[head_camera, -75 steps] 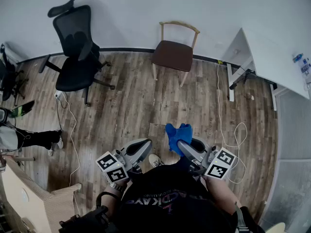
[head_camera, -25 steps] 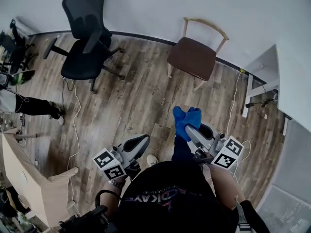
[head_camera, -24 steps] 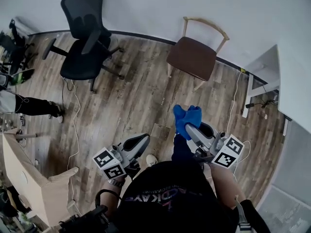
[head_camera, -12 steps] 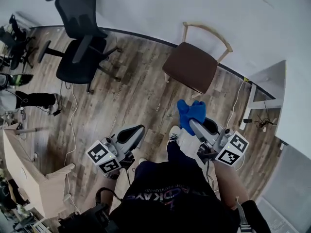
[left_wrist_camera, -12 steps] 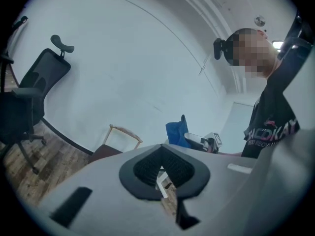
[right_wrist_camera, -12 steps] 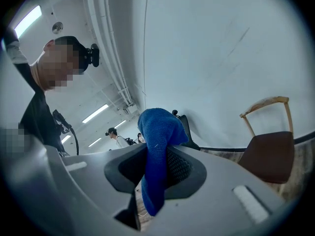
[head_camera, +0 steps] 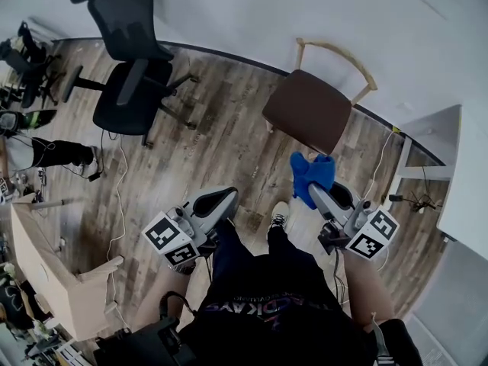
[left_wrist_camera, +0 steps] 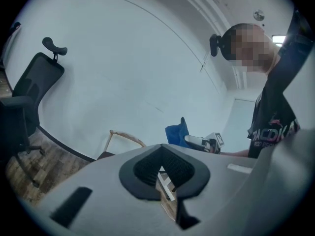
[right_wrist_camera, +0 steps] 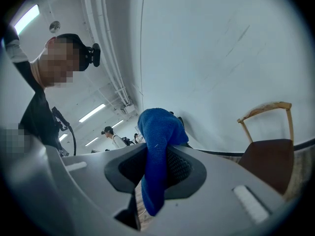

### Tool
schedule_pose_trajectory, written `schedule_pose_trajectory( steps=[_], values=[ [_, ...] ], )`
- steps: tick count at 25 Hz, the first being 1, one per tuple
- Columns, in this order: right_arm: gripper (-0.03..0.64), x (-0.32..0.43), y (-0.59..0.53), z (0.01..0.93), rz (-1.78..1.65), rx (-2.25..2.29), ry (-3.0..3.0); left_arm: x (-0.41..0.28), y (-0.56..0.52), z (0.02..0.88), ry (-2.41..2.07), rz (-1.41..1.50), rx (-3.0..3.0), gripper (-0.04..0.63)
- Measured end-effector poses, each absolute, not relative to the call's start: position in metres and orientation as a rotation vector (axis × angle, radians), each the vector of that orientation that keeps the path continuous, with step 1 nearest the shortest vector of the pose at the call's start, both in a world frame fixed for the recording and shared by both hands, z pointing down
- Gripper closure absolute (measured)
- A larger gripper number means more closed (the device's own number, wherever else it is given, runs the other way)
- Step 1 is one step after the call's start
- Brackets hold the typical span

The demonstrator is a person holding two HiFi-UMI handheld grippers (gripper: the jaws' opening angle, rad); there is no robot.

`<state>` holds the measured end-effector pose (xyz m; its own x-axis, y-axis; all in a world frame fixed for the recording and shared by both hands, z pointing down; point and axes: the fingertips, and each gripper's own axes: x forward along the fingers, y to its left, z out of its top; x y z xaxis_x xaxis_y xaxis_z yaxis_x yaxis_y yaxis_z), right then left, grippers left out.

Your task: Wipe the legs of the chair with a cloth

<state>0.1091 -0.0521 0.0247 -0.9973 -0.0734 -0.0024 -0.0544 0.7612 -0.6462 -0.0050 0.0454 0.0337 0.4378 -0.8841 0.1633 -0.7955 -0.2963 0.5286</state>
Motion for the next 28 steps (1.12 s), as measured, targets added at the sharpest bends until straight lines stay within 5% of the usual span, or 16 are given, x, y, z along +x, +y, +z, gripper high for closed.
schedule_pose_trajectory(
  steps=[13, 28],
  values=[
    [0.529, 0.005, -0.041, 0.043, -0.984, -0.480, 2.896, -0.124, 0.013, 0.061, -1.136, -0.188, 2.302, 0.597],
    [0.532, -0.065, -0.080, 0.147, -0.951, -0.716, 2.879, -0.204, -0.022, 0.198, -1.048, -0.037, 2.398, 0.597]
  ],
)
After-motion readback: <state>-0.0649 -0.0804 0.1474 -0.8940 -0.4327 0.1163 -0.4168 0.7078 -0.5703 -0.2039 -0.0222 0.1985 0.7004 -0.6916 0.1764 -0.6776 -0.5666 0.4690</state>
